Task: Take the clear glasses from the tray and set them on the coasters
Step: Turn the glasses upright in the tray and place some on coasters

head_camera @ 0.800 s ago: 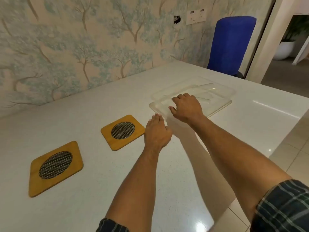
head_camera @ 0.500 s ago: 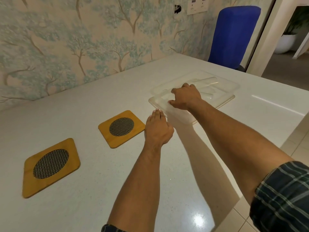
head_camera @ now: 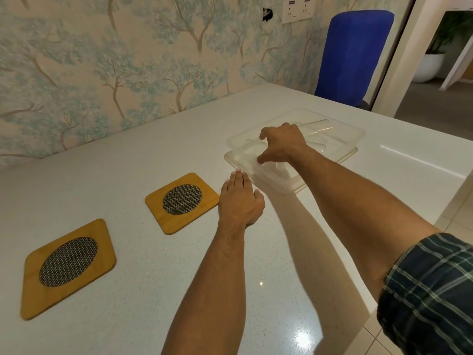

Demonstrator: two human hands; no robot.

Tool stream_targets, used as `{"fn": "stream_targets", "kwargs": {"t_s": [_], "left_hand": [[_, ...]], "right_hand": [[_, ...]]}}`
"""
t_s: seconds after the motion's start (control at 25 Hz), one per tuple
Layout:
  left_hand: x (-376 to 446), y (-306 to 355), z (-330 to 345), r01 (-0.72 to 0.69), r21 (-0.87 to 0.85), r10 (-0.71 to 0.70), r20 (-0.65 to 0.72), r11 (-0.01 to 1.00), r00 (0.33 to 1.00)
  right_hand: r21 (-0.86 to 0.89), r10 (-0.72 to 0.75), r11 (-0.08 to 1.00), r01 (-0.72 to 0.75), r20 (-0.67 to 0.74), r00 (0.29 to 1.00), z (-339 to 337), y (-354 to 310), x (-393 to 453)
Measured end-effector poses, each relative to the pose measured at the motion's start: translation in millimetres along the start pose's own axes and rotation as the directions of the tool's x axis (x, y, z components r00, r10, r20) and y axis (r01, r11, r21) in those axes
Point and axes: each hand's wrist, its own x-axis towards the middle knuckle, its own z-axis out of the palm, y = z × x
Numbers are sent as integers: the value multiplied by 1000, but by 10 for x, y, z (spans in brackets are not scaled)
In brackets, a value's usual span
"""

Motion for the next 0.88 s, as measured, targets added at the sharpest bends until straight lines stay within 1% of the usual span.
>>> {"fn": "stream_targets", "kwargs": {"t_s": [0.08,0.24,0.56,0.8,0.88], "left_hand": [[-4,6,-12,-3,-13,3,-9,1000,1000],[-24,18,-30,-14,-39,13,-39,999,999],[-26,2,13,-9,-59,4,-70,998,998],[5,-24,43,-11,-43,9,-53,999,999],[18,-33,38,-15,-43,13,-42,999,999]], "right_hand": [[-6,-13,1000,13,-20,1000,-40,-3,26],[97,-8,995,7,17,1000,-162,-43,100],[189,-5,982,1,24,1000,-299,-167,151],[308,34,950,-47,46,998,-350,-198,269],[341,20,939,-33,41,999,-346,-207,311]]}}
